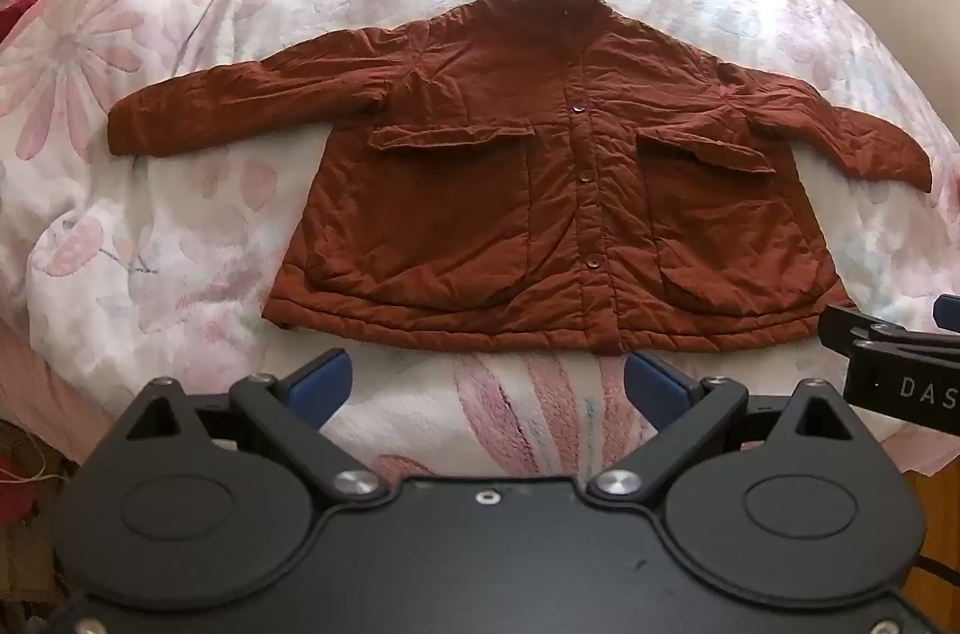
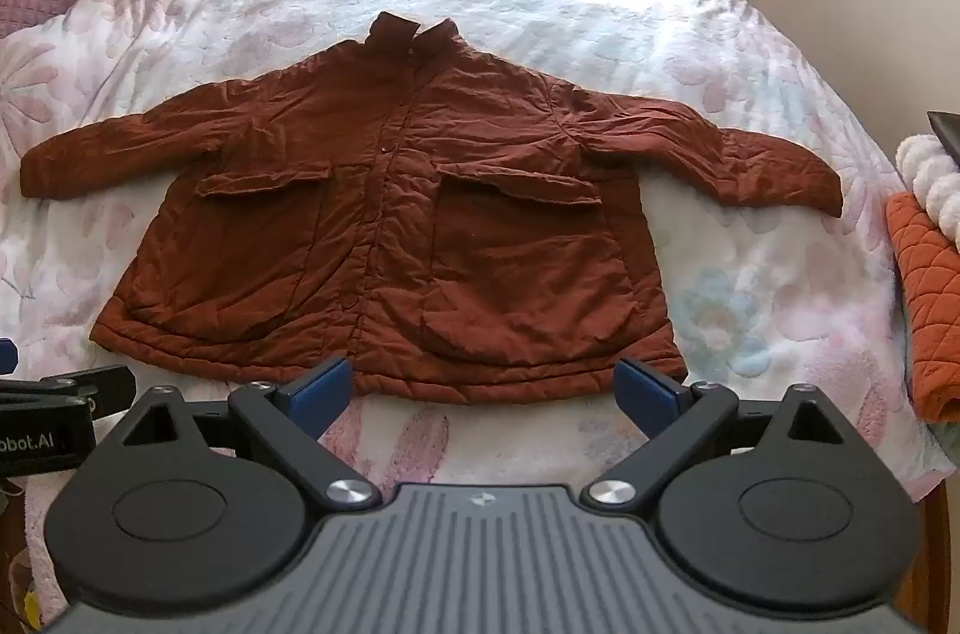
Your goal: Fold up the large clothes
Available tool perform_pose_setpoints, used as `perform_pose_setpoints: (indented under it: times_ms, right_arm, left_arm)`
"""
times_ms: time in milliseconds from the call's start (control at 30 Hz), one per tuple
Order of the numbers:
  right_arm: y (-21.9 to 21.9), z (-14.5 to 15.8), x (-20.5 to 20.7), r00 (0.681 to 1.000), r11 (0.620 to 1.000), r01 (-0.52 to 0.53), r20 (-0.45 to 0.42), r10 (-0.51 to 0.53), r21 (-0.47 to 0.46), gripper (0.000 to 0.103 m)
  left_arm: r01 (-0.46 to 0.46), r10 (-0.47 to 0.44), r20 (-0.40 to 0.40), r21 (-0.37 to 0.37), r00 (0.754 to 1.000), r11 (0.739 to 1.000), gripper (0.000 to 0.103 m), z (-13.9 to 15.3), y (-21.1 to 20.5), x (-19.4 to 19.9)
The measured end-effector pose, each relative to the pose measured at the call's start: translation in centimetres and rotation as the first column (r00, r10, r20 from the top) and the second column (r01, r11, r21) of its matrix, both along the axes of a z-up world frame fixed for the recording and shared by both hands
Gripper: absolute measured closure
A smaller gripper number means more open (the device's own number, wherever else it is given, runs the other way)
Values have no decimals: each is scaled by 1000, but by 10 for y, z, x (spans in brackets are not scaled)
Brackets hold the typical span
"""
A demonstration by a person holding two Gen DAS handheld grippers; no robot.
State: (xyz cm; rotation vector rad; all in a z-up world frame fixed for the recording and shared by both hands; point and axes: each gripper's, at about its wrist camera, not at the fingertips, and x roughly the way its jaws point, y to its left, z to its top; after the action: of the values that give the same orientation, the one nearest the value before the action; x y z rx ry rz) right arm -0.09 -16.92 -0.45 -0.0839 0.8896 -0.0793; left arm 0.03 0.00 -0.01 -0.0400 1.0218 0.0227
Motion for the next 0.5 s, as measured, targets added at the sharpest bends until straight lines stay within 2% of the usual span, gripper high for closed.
perform_pose_setpoints:
  times_ms: [500]
  right_arm:
    - [0, 0, 1, 1000, 1000, 4, -2, -4, 5, 0]
  left_arm:
    - [3, -2, 9, -13, 1000, 1000, 3, 0, -1, 2]
